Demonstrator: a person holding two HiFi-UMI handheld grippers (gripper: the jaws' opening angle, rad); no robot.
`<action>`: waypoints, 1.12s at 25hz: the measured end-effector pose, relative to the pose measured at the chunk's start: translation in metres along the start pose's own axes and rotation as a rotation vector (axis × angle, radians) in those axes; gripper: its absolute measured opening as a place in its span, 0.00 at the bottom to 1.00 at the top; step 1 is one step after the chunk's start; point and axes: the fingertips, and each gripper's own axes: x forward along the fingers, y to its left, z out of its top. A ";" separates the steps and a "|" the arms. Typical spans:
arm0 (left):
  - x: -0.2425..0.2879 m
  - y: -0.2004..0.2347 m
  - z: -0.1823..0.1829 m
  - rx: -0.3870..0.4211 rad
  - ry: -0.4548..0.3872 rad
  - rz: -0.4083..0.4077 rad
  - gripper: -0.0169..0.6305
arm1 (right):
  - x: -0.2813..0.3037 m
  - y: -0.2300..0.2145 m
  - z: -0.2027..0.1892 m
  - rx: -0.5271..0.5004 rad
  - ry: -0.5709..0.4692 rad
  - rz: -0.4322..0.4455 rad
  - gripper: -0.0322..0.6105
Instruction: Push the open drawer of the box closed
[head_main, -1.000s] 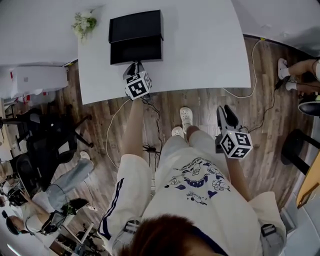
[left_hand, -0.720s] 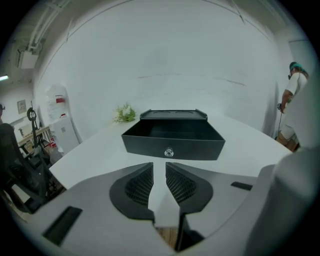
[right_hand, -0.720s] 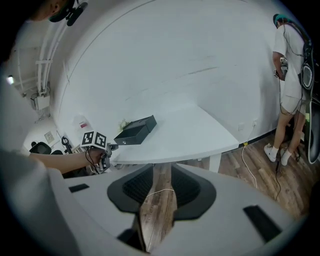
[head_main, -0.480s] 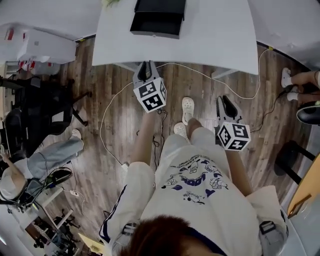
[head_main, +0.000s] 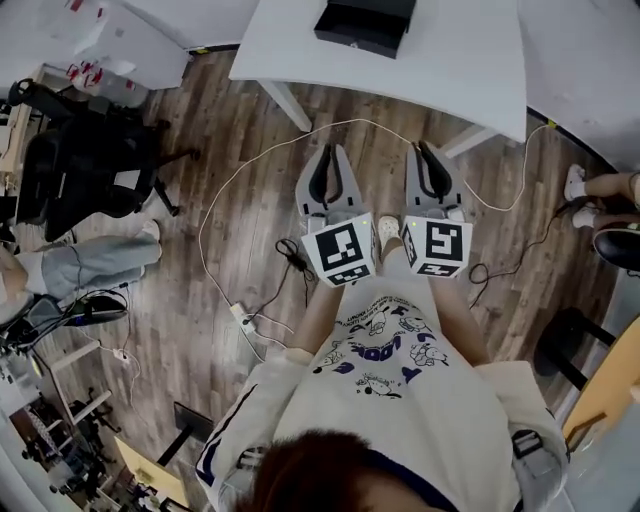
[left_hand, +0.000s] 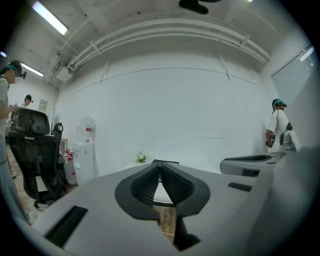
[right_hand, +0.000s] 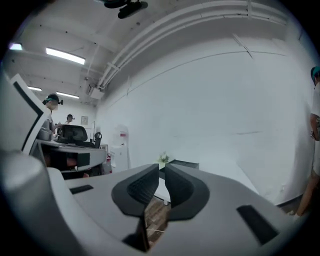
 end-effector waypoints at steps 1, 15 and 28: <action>-0.007 0.000 0.004 0.007 -0.011 0.018 0.07 | -0.002 0.002 0.005 0.000 -0.013 0.015 0.13; -0.023 -0.017 0.041 0.005 -0.091 0.065 0.07 | -0.006 -0.003 0.039 0.021 -0.087 0.087 0.12; -0.018 -0.021 0.043 0.025 -0.088 0.076 0.07 | -0.003 -0.008 0.039 0.034 -0.084 0.100 0.12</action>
